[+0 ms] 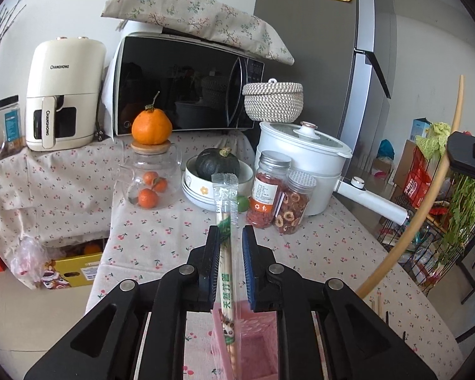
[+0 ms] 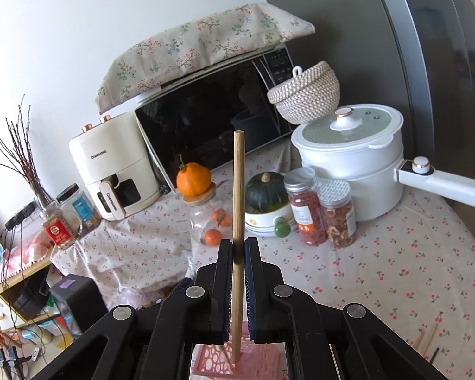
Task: Organize utensils
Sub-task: 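Lift both chopsticks and lower them into the pink basket, opening both tools, then move the left tool down to the pair of wooden chopsticks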
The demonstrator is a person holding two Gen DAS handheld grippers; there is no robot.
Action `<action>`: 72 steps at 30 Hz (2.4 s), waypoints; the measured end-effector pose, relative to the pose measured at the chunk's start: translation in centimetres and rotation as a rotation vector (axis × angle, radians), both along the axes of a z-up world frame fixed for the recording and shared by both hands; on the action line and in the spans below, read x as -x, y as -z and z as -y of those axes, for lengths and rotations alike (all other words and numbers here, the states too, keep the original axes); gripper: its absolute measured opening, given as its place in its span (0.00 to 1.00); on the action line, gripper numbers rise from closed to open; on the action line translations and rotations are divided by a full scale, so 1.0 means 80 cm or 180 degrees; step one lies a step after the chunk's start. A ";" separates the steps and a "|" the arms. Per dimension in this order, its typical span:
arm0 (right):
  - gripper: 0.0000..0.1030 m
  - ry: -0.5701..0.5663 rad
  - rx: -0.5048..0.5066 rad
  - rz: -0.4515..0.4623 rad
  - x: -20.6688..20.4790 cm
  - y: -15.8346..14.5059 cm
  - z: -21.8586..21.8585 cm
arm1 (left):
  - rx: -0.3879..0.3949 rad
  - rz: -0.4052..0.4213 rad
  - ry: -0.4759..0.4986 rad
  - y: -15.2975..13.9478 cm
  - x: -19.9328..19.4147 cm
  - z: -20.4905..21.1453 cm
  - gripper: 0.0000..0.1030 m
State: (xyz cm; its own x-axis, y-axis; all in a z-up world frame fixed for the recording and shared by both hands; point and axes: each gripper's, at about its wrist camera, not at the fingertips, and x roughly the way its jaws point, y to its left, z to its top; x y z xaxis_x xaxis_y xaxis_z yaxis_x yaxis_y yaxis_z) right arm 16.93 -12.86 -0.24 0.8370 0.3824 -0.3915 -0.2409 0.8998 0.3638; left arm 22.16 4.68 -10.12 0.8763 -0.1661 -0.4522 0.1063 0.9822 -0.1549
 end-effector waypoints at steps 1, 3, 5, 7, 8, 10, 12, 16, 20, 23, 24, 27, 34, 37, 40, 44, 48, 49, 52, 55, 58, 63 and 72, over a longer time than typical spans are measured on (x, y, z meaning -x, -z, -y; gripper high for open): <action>0.05 0.0007 0.0022 -0.0014 -0.003 0.003 -0.002 | 0.0004 -0.0040 -0.0005 -0.002 0.004 -0.003 0.21; 0.05 0.0012 0.0026 -0.0056 -0.008 0.009 -0.003 | 0.0046 -0.0131 -0.0038 -0.006 0.014 -0.009 0.27; 0.05 0.0013 0.0022 -0.0115 -0.015 0.016 -0.004 | 0.0094 -0.0265 -0.0051 -0.009 0.022 -0.015 0.37; 0.05 0.0012 0.0036 -0.0180 -0.022 0.022 -0.006 | 0.0114 -0.0398 -0.0051 -0.011 0.031 -0.018 0.43; 0.06 0.0015 0.0055 -0.0212 -0.025 0.026 -0.007 | 0.0115 -0.0456 -0.0059 -0.011 0.036 -0.020 0.47; 0.06 0.0019 0.0095 -0.0292 -0.033 0.035 -0.010 | 0.0104 -0.0566 -0.0082 -0.010 0.047 -0.021 0.53; 0.06 -0.0004 0.0099 -0.0387 -0.041 0.043 -0.012 | 0.0132 -0.0689 -0.0116 -0.006 0.058 -0.023 0.56; 0.11 -0.0160 -0.0102 -0.0557 -0.052 0.060 -0.013 | 0.0224 -0.0900 -0.0112 0.003 0.074 -0.024 0.61; 0.20 -0.0257 -0.0355 -0.0671 -0.050 0.060 -0.001 | 0.0224 -0.0948 -0.0074 0.007 0.088 -0.020 0.69; 0.37 -0.0241 -0.0433 -0.0611 -0.035 0.046 0.018 | 0.0284 -0.0996 -0.0034 0.011 0.095 -0.016 0.75; 0.40 -0.0229 -0.0428 -0.0588 -0.029 0.040 0.026 | 0.0312 -0.1031 -0.0015 0.013 0.096 -0.015 0.77; 0.55 -0.0164 -0.0278 -0.0557 -0.008 0.028 0.048 | 0.0325 -0.1214 0.0043 0.024 0.096 -0.005 0.80; 0.77 0.0167 0.0203 -0.0800 0.030 0.041 0.099 | 0.0324 -0.1625 0.0179 0.045 0.101 0.021 0.81; 0.84 0.0323 0.0285 -0.0946 0.045 0.052 0.124 | 0.0311 -0.1717 0.0174 0.048 0.104 0.032 0.82; 0.89 0.0434 0.0377 -0.1149 0.057 0.065 0.144 | 0.0200 -0.1794 0.0187 0.050 0.108 0.047 0.86; 0.90 0.0481 0.0560 -0.1464 0.067 0.088 0.161 | 0.0023 -0.1897 0.0310 0.055 0.115 0.067 0.90; 0.90 0.0524 0.0710 -0.1760 0.071 0.114 0.173 | -0.0163 -0.2031 0.0375 0.063 0.118 0.086 0.96; 0.90 0.0536 0.0734 -0.1818 0.071 0.119 0.175 | -0.0189 -0.2083 0.0402 0.067 0.118 0.090 0.96; 0.90 0.0573 0.0801 -0.1913 0.070 0.129 0.180 | -0.0243 -0.2255 0.0440 0.080 0.112 0.100 0.98; 0.90 0.0601 0.0842 -0.1995 0.066 0.139 0.182 | -0.0293 -0.2363 0.0403 0.092 0.102 0.105 0.99; 0.90 0.0595 0.0900 -0.2079 0.059 0.148 0.182 | -0.0287 -0.2456 0.0433 0.107 0.090 0.110 0.99; 0.90 0.0572 0.1003 -0.2115 0.052 0.155 0.183 | -0.0272 -0.2422 0.0536 0.119 0.074 0.120 0.95; 0.90 0.0573 0.0990 -0.2215 0.037 0.168 0.196 | -0.0226 -0.2379 0.0777 0.137 0.053 0.139 0.34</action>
State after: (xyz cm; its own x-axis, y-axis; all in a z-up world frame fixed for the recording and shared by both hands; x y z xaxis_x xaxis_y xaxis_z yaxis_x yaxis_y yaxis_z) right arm 13.96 -28.56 -13.64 0.3984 0.0508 -0.9158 0.1094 0.9887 0.1025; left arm 17.89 -6.46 -21.05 0.2784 -0.2634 -0.9236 0.2125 0.9547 -0.2082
